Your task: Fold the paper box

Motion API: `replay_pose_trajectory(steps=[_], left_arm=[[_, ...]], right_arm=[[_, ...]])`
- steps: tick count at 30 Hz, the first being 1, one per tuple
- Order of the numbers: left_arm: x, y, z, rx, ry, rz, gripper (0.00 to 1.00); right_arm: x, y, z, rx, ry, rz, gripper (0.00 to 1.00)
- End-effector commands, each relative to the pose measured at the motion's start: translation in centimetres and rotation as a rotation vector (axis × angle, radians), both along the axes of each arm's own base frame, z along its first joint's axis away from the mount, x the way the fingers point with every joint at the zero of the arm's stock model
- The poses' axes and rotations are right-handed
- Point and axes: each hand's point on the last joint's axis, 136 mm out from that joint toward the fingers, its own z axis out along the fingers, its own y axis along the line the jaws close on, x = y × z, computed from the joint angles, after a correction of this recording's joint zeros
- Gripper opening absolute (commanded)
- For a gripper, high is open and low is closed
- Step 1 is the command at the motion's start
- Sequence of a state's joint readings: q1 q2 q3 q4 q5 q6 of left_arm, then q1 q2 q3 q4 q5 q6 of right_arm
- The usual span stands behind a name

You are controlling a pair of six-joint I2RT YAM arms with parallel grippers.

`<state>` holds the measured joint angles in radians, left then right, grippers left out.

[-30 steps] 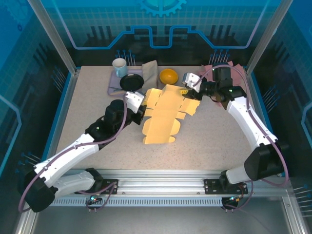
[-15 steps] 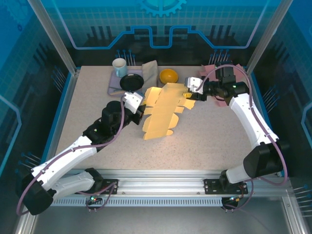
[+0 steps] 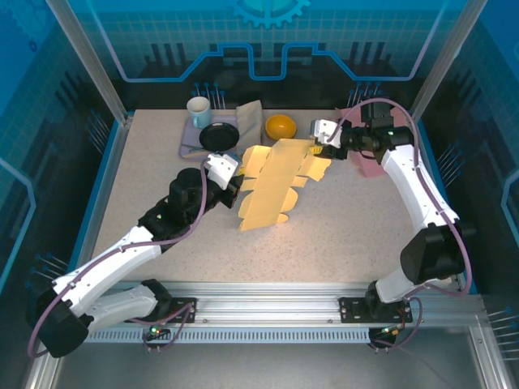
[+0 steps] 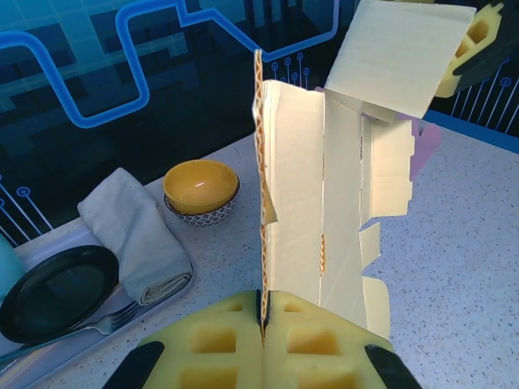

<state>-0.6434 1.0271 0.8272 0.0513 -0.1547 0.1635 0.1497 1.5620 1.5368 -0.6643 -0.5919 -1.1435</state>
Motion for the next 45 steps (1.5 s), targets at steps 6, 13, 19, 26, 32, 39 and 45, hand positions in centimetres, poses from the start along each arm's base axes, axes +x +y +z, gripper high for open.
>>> replay_pose_trajectory(steps=[6, 13, 19, 26, 32, 39, 45], left_arm=[[-0.5, -0.1, 1.1, -0.038, -0.037, -0.027, 0.00], [-0.4, -0.2, 1.1, -0.038, -0.036, -0.026, 0.00], [-0.4, -0.1, 1.1, -0.041, -0.034, -0.023, 0.00], [0.7, 2.7, 1.3, -0.019, -0.026, 0.155, 0.24], [-0.6, 4.0, 4.7, -0.097, -0.130, 0.166, 0.62], [-1.8, 0.8, 6.5, -0.022, -0.165, -0.047, 0.68], [-0.6, -1.3, 6.2, 0.107, -0.192, -0.127, 0.68]], right_arm=[[-1.1, 0.7, -1.2, 0.007, 0.079, 0.076, 0.43], [-1.7, 0.9, -1.6, 0.002, 0.087, 0.090, 0.34], [-2.1, 1.3, -1.9, -0.024, 0.083, 0.104, 0.15], [-2.2, 0.9, -0.9, -0.101, 0.045, 0.010, 0.00], [-2.4, -0.6, -1.1, -0.383, -0.060, -0.148, 0.00], [-4.8, 0.2, 1.5, -0.370, -0.070, -0.146, 0.00], [-6.4, 1.0, 1.5, -0.390, -0.093, -0.074, 0.00]])
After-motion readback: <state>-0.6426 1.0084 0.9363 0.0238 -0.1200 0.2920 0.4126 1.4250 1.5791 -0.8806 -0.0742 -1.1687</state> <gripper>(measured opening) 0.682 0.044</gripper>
